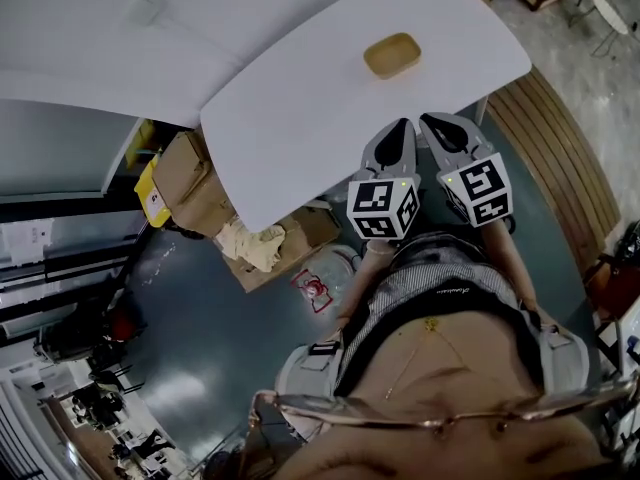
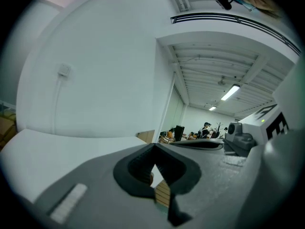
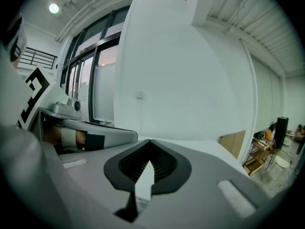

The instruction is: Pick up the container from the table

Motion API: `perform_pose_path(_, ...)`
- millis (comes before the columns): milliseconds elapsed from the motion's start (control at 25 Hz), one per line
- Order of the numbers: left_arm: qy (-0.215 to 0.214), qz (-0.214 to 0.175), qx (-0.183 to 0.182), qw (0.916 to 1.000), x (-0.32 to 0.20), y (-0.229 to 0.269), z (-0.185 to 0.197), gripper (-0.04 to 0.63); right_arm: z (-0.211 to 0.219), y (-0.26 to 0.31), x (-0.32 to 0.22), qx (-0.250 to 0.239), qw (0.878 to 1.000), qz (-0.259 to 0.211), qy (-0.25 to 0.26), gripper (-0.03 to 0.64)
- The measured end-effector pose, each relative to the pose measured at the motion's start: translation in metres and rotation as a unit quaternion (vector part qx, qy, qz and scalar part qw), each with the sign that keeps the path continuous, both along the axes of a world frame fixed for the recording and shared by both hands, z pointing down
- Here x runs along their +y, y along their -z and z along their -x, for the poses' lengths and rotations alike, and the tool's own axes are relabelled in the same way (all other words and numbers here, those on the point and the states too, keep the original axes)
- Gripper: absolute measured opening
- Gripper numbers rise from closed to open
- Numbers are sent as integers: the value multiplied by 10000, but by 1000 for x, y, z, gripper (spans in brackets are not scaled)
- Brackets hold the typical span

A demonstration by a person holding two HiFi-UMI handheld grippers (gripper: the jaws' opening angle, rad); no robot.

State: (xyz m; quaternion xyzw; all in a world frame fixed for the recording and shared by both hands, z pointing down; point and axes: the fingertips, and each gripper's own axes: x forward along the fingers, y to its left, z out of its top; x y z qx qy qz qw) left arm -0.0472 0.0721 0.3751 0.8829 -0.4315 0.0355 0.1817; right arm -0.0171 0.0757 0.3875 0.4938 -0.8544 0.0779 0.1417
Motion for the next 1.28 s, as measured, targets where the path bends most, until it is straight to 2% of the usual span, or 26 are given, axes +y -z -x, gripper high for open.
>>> perform_pose_path(320, 12, -37, -28, 10000, -33, -6, 38, 2, 32, -10, -39, 31, 9999, 63, -125, 26)
perform_pose_path(640, 40, 29, -55, 10000, -56, -9, 47, 2, 44, -11, -62, 30, 9999, 100, -81, 26)
perform_pose_path(960, 368, 24, -76, 9993, -91, -5, 32, 2, 34, -3, -101, 3, 9993, 38, 377, 26)
perform_pose_path(1280, 656, 33, -81, 9978, -124, 3, -10, 2, -9, 5, -137, 17, 9977, -18, 680, 26)
